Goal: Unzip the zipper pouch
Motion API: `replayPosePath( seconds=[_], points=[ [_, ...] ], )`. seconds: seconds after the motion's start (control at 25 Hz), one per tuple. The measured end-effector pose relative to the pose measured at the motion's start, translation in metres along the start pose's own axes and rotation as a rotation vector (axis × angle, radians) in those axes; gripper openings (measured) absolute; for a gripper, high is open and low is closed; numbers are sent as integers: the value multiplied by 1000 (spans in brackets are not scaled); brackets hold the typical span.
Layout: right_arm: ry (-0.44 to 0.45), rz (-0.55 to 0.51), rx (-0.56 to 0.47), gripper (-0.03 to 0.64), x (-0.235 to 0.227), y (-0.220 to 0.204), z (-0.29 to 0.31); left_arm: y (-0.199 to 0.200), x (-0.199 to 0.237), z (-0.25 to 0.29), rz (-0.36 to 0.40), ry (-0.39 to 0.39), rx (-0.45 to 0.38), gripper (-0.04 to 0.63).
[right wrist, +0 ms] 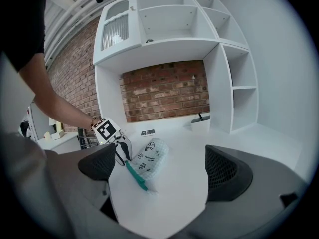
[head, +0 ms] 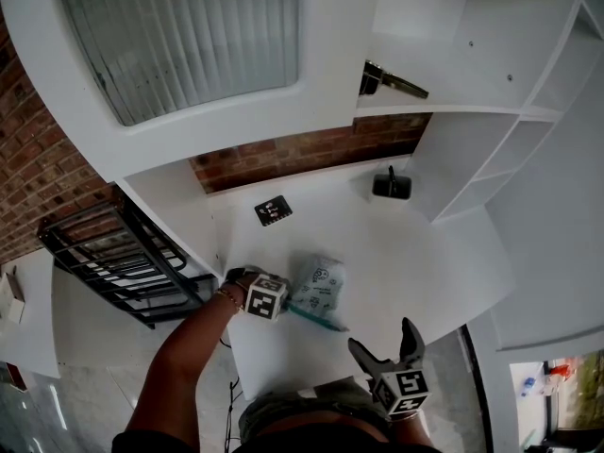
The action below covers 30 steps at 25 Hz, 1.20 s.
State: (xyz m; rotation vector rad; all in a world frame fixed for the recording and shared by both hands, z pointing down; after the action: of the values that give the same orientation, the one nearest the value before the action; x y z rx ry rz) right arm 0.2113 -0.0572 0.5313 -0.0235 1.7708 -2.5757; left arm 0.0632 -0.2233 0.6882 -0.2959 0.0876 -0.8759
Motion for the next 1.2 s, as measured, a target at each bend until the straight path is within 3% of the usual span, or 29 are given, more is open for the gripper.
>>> replayPosePath(
  seconds=[0.12,0.36,0.52,0.72,0.88,0.96,1.2],
  points=[
    [2,0,-4,560,-1,0,1,7,-3,-1,-171,20,-72,83],
    [40,-1,-9,559,0,1,5,38,-30,-4,-667,-94,-341,71],
    [75,6,-20,546,3,3,10,60,-37,-23,-871,-128,-547,64],
    [136,-9,-29,516,8,10,16,77,-45,-48,-922,-101,-707,61],
    [281,73,-56,349,17,19,22,87,-49,-72,-951,-72,-819,61],
    [363,94,-70,298,25,25,24,92,-50,-83,-963,-63,-871,60],
    [565,-37,-92,247,51,50,27,105,-57,-120,-949,-1,-952,58]
  ],
)
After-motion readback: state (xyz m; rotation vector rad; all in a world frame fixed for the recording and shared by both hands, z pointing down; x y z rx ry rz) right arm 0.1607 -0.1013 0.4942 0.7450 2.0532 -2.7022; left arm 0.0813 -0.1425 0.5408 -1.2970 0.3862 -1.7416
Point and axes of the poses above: the fingertips, and each gripper's own axes: z forward along the fingers, x to its left, y out of its top, the point moved 3 cm from there along -z, backward along the fingers, and after that the axes turned 8 degrees about -z, right-handed, at the moved point
